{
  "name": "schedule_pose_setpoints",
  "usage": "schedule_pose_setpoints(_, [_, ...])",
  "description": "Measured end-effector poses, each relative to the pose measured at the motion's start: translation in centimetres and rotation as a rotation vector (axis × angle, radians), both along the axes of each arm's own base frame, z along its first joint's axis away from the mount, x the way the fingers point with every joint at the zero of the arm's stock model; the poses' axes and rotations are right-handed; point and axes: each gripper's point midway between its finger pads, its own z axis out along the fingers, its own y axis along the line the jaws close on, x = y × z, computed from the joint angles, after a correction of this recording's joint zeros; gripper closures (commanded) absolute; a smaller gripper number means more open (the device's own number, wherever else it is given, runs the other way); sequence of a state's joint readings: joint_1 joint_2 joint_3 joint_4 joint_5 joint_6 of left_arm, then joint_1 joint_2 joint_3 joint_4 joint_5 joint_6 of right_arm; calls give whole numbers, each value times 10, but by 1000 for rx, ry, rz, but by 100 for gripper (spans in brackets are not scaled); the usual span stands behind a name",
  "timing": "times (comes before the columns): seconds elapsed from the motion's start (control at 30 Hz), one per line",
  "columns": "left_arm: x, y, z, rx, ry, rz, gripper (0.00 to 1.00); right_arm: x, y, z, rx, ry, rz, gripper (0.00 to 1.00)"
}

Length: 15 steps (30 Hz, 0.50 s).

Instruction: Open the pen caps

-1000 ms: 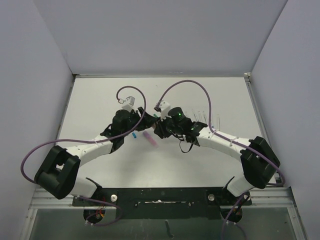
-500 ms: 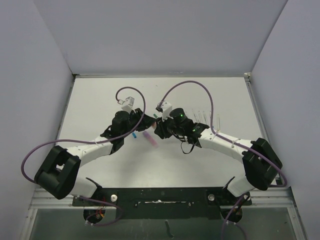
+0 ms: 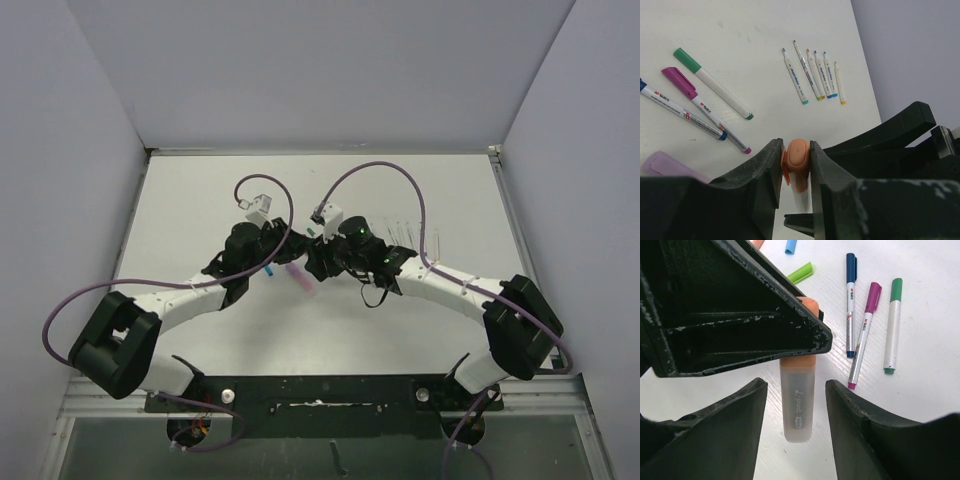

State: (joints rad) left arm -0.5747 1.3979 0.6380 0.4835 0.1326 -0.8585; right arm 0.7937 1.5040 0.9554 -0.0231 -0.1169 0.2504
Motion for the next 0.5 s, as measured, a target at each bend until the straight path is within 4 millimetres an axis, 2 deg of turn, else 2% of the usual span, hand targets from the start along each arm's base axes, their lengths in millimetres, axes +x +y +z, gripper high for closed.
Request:
schedule_pose_setpoints(0.1, [-2, -2, 2, -5, -2, -9, 100, 1, 1, -4, -5, 6, 1, 57])
schedule_pose_setpoints(0.17, [-3, -3, 5, -9, -7, -12, 100, 1, 2, -7, -10, 11, 1, 65])
schedule_pose_setpoints(0.33, [-5, -3, 11, -17, -20, -16, 100, 1, 3, -9, -9, 17, 10, 99])
schedule_pose_setpoints(0.5, [-5, -1, 10, -6, -20, -11, 100, 1, 4, -8, -8, 13, 12, 100])
